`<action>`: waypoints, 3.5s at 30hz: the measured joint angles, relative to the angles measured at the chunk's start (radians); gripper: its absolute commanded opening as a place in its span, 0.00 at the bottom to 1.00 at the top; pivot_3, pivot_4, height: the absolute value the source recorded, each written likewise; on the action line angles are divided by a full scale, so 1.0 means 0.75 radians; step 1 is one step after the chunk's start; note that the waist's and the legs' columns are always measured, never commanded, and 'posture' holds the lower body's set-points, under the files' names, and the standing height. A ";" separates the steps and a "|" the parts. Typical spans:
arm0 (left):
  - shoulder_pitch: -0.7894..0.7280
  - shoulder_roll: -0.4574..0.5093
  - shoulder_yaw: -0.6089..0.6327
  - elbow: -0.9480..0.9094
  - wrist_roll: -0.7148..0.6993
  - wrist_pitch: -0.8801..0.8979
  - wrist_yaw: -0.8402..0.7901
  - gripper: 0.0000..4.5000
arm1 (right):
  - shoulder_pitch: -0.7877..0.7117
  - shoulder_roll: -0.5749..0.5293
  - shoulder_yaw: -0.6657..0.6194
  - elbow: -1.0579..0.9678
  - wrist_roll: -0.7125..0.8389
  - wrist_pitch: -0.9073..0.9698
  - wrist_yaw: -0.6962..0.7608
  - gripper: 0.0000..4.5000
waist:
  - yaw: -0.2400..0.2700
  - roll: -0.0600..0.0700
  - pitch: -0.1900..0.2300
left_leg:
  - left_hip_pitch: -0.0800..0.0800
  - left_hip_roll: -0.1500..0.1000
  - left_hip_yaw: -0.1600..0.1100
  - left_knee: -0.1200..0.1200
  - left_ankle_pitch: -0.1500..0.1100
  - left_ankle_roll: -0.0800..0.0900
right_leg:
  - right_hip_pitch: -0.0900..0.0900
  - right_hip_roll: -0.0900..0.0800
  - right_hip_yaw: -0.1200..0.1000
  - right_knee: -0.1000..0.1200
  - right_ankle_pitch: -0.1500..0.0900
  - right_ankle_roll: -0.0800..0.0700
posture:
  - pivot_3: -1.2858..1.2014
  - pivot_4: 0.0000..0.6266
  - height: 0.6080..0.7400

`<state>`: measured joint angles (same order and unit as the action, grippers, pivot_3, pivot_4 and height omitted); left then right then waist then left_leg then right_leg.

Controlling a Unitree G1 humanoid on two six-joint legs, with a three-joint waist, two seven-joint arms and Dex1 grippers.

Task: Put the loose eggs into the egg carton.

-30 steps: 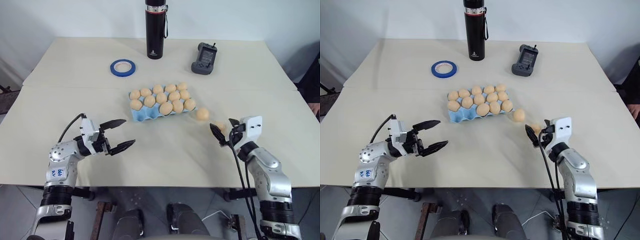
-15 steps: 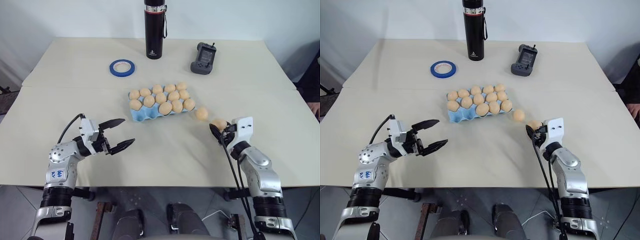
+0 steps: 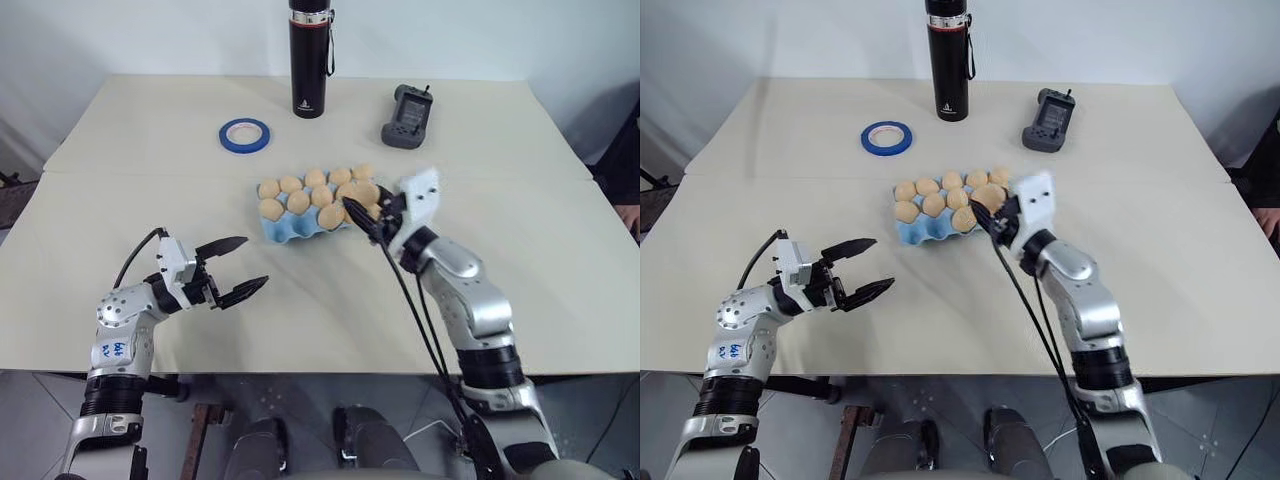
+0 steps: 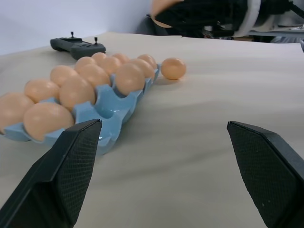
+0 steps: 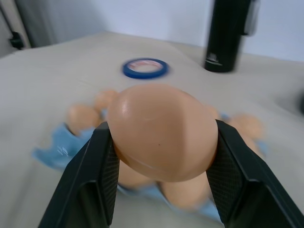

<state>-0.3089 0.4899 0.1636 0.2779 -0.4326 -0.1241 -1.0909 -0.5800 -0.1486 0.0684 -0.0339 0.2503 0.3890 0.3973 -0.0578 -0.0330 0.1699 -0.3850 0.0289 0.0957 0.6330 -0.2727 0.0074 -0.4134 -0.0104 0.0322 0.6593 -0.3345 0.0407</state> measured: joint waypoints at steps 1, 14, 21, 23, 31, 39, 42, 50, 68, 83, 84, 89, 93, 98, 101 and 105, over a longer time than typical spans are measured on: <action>0.007 -0.001 0.002 -0.002 0.000 -0.003 0.007 1.00 | -0.028 0.032 0.025 0.027 -0.011 -0.010 -0.001 0.48 | -0.001 0.000 0.000 | -0.001 0.000 0.000 0.000 0.000 0.000 | -0.001 0.000 0.000 0.000 0.000 0.000 | 0.52 0.24 1.00; 0.084 0.003 0.034 -0.064 0.002 -0.027 0.065 1.00 | -0.143 0.196 0.157 0.402 -0.168 -0.204 -0.017 0.48 | -0.003 0.000 0.000 | -0.002 0.000 -0.002 -0.002 -0.001 -0.001 | -0.002 -0.001 -0.003 0.000 0.000 0.000 | 0.52 0.24 1.00; 0.085 0.006 0.035 -0.084 0.002 -0.027 0.072 1.00 | -0.242 0.228 0.157 0.602 -0.229 -0.295 -0.039 0.69 | -0.017 0.000 0.000 | -0.001 0.000 -0.002 -0.002 -0.001 -0.001 | -0.002 -0.001 -0.003 0.001 0.000 0.000 | 0.52 0.24 1.00; 0.081 0.006 0.035 -0.084 0.002 -0.027 0.073 1.00 | -0.261 0.235 0.157 0.632 -0.231 -0.314 -0.039 0.85 | -0.021 0.000 0.000 | -0.002 0.000 -0.002 -0.002 -0.001 -0.001 | -0.002 -0.001 -0.004 0.000 0.000 0.000 | 0.52 0.24 1.00; 0.062 0.006 0.035 -0.083 0.002 -0.027 0.075 1.00 | -0.269 0.237 0.157 0.677 -0.242 -0.337 -0.034 1.00 | -0.036 0.000 0.000 | -0.002 0.000 -0.002 -0.004 -0.001 -0.001 | -0.002 -0.001 -0.004 0.002 0.000 0.000 | 0.52 0.24 1.00; 0.059 0.007 0.035 -0.081 0.002 -0.026 0.075 1.00 | -0.154 0.115 0.126 0.342 -0.169 -0.221 0.081 1.00 | -0.029 0.000 0.000 | -0.003 0.000 -0.003 -0.004 -0.001 -0.001 | -0.001 -0.001 -0.005 0.001 0.000 0.000 | 0.52 0.24 1.00; 0.059 0.010 0.037 -0.079 0.002 -0.026 0.072 1.00 | -0.044 0.021 0.096 0.147 -0.103 -0.138 0.146 1.00 | -0.025 0.000 0.000 | -0.003 0.000 -0.003 -0.005 -0.002 -0.001 | -0.001 -0.001 -0.005 0.000 0.000 0.000 | 0.52 0.24 1.00; 0.079 0.011 0.058 -0.034 0.008 -0.044 0.112 1.00 | 0.273 -0.268 -0.117 -0.207 0.040 0.013 0.238 1.00 | -0.018 0.000 0.000 | -0.002 0.000 -0.003 -0.004 -0.002 -0.001 | -0.001 -0.001 -0.004 -0.004 0.000 0.000 | 0.52 0.24 1.00; 0.197 0.033 0.098 -0.114 -0.021 -0.046 0.134 1.00 | 0.753 -0.427 -0.466 -0.417 0.183 0.068 0.216 1.00 | 0.002 0.000 0.000 | 0.001 0.000 -0.001 -0.002 0.000 0.000 | 0.002 0.000 0.000 -0.004 0.000 0.000 | 0.52 0.24 1.00; 0.224 0.038 0.126 -0.244 -0.072 0.020 0.134 1.00 | 0.552 -0.369 -0.379 -0.252 0.135 0.021 0.161 1.00 | -0.002 0.000 0.000 | 0.001 0.000 0.000 -0.002 0.000 0.000 | 0.002 0.001 0.000 -0.004 0.000 0.000 | 0.52 0.24 1.00; 0.218 0.032 0.125 -0.255 -0.074 0.021 0.138 1.00 | 0.514 -0.346 -0.358 -0.216 0.122 0.001 0.142 1.00 | -0.001 0.000 0.000 | 0.001 0.000 0.000 -0.002 0.000 0.000 | 0.002 0.001 0.000 -0.004 0.000 0.000 | 0.52 0.24 1.00; 0.199 0.029 0.121 -0.258 -0.075 0.037 0.151 1.00 | 0.390 -0.255 -0.293 -0.024 0.056 -0.075 0.073 1.00 | 0.002 0.000 0.000 | 0.000 0.000 0.000 -0.002 0.000 0.000 | 0.002 0.001 0.000 -0.005 0.000 0.000 | 0.52 0.24 1.00; 0.173 0.021 0.110 -0.258 -0.073 0.037 0.155 1.00 | 0.276 -0.197 -0.244 0.169 -0.009 -0.160 0.032 1.00 | 0.001 0.001 0.000 | 0.000 0.000 0.000 -0.002 0.000 0.000 | 0.001 0.001 0.000 -0.004 0.000 0.000 | 0.52 0.24 1.00; 0.166 0.007 0.093 -0.256 -0.070 0.032 0.160 1.00 | 0.135 -0.167 -0.223 0.402 -0.072 -0.270 0.007 1.00 | -0.001 0.001 0.000 | 0.000 0.000 0.000 -0.002 0.000 0.000 | 0.001 0.001 0.000 -0.003 0.000 0.000 | 0.52 0.24 1.00; 0.164 0.001 0.090 -0.255 -0.068 0.026 0.169 1.00 | 0.068 -0.156 -0.194 0.547 -0.128 -0.324 -0.017 1.00 | -0.002 0.001 0.001 | 0.000 0.000 0.000 -0.002 0.000 0.000 | 0.000 0.001 0.000 -0.003 0.000 0.000 | 0.52 0.24 1.00; 0.163 0.001 0.089 -0.254 -0.065 0.018 0.177 1.00 | 0.001 -0.153 -0.180 0.685 -0.174 -0.367 -0.040 0.87 | -0.002 0.001 0.001 | 0.000 0.000 0.000 -0.002 0.000 0.000 | 0.000 0.001 0.000 -0.003 0.000 0.000 | 0.52 0.24 1.00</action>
<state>-0.1867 0.4904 0.2305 0.0874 -0.4816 -0.1108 -0.9584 -0.5793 -0.2630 -0.0667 0.4797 0.1196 0.1138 0.3675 -0.0595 -0.0323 0.1704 -0.3853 0.0289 0.0960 0.6313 -0.2730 0.0075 -0.4132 -0.0097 0.0323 0.6573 -0.3342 0.0408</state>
